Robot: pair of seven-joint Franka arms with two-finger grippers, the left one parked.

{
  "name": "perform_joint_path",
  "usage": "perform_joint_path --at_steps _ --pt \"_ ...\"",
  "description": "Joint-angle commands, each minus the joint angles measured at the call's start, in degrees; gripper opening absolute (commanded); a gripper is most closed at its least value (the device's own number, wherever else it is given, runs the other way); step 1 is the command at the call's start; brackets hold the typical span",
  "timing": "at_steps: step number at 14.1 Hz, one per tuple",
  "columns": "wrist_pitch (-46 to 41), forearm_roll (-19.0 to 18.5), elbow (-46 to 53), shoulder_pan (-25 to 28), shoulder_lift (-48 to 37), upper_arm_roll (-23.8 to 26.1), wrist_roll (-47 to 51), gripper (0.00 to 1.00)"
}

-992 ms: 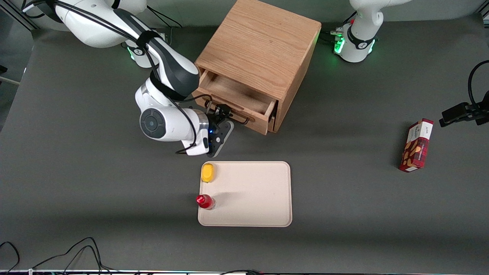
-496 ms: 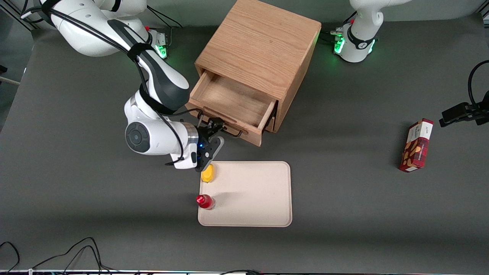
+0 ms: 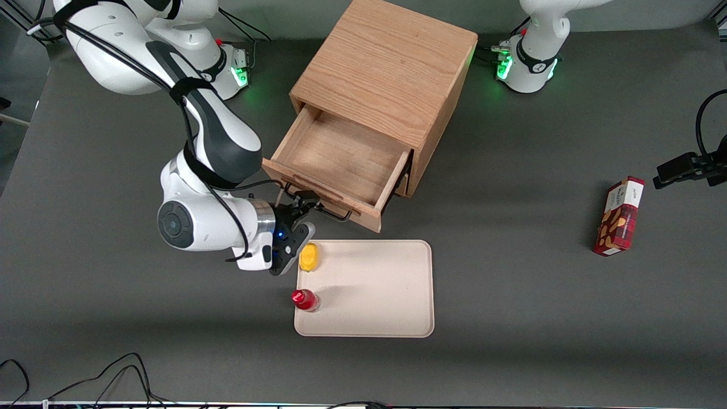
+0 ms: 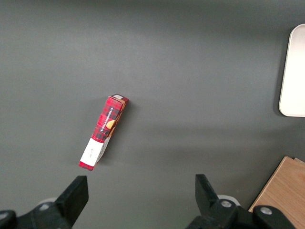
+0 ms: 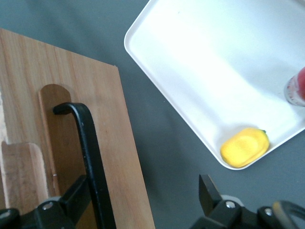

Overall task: Open upper drawer
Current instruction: 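Pull the handle outward with the right gripper, sliding the drawer open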

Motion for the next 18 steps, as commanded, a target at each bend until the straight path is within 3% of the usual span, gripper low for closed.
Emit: perform_joint_path --at_steps 1,12,18 --pt "-1.53 -1.38 6.24 0.58 4.09 -0.21 -0.92 1.0" --pt "-2.93 -2.0 13.54 1.11 7.25 -5.57 -3.73 1.0" --pt "-7.68 -2.0 17.41 0.41 7.0 -5.57 -4.96 1.0"
